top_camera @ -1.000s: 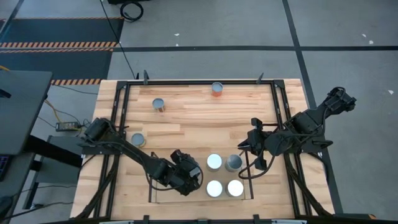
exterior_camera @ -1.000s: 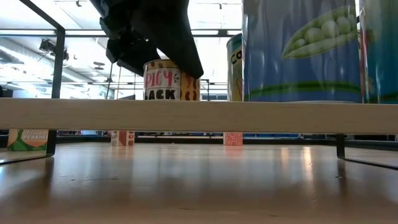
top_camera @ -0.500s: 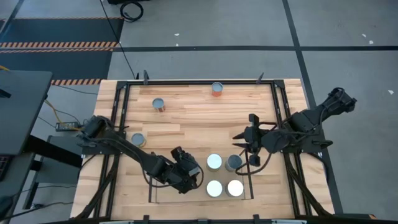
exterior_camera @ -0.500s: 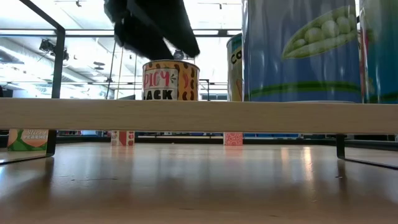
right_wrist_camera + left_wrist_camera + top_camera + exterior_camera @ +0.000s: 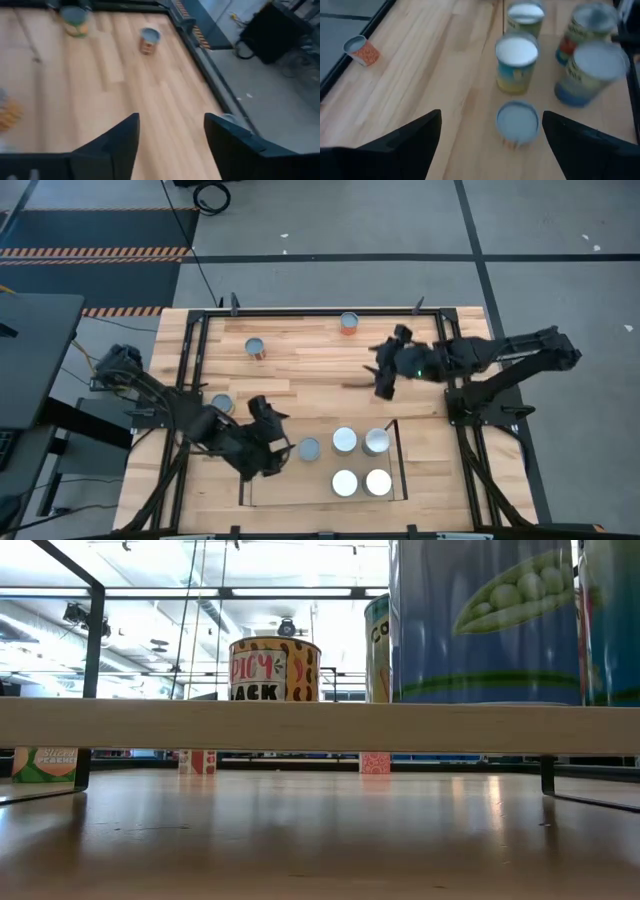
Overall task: Pick and place cans onto a shelf
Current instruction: Put the canned spaghetti sauces on the shelf
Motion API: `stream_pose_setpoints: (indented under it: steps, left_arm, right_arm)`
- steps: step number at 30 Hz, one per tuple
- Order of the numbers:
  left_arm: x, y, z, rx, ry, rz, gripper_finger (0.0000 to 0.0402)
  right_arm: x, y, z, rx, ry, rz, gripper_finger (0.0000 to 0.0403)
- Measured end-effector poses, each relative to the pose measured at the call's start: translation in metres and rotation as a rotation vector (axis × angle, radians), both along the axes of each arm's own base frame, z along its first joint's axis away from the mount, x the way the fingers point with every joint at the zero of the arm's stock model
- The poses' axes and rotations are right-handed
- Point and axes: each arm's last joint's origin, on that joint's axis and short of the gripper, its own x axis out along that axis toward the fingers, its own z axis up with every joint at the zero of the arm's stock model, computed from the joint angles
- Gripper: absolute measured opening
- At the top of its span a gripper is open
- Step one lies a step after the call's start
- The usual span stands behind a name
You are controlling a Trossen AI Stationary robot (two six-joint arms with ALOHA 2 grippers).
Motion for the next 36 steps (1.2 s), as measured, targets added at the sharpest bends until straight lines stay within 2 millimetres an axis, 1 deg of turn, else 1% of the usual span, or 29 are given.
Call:
stream_pose_setpoints:
  steps: [3, 6, 9, 13, 15, 19, 22, 25, 28, 32, 36]
  left_arm:
    - [-0.015, 0.001, 0.002, 0.054, 0.071, -0.041, 0.0352]
    - [-0.025, 0.001, 0.001, 0.097, 0.120, -0.053, 0.0352]
    - [-0.031, 0.001, -0.001, 0.107, 0.144, -0.020, 0.0352]
    - [-0.035, 0.004, -0.004, 0.143, 0.163, 0.033, 0.0352]
    - [-0.035, 0.007, -0.004, 0.161, 0.162, 0.051, 0.0352]
    - [-0.031, 0.014, -0.003, 0.181, 0.144, 0.093, 0.0352]
    - [-0.026, 0.022, -0.002, 0.202, 0.131, 0.141, 0.0352]
    - [-0.021, 0.031, -0.002, 0.235, 0.131, 0.174, 0.0352]
    - [-0.018, 0.038, -0.002, 0.268, 0.153, 0.175, 0.0352]
    - [-0.013, 0.048, -0.002, 0.298, 0.178, 0.186, 0.0352]
    - [-0.012, 0.055, -0.003, 0.329, 0.202, 0.201, 0.0352]
  right_arm:
    - [-0.002, -0.025, 0.000, -0.026, 0.054, -0.013, 0.0253]
    - [-0.005, -0.048, -0.002, -0.025, 0.091, -0.009, 0.0270]
    - [-0.011, -0.069, -0.012, -0.027, 0.107, 0.016, 0.0286]
    - [-0.027, -0.100, -0.036, -0.010, 0.081, 0.020, 0.0306]
    - [-0.037, -0.117, -0.051, -0.003, 0.073, 0.015, 0.0312]
    - [-0.049, -0.146, -0.088, 0.035, 0.018, 0.018, 0.0317]
    - [-0.051, -0.164, -0.118, 0.117, -0.035, -0.072, 0.0318]
    - [-0.044, -0.169, -0.144, 0.150, -0.050, -0.103, 0.0325]
    - [-0.027, -0.164, -0.160, 0.120, -0.054, -0.100, 0.0329]
    - [0.002, -0.156, -0.170, 0.053, -0.067, -0.147, 0.0319]
    - [0.028, -0.154, -0.172, 0.002, -0.028, -0.233, 0.0293]
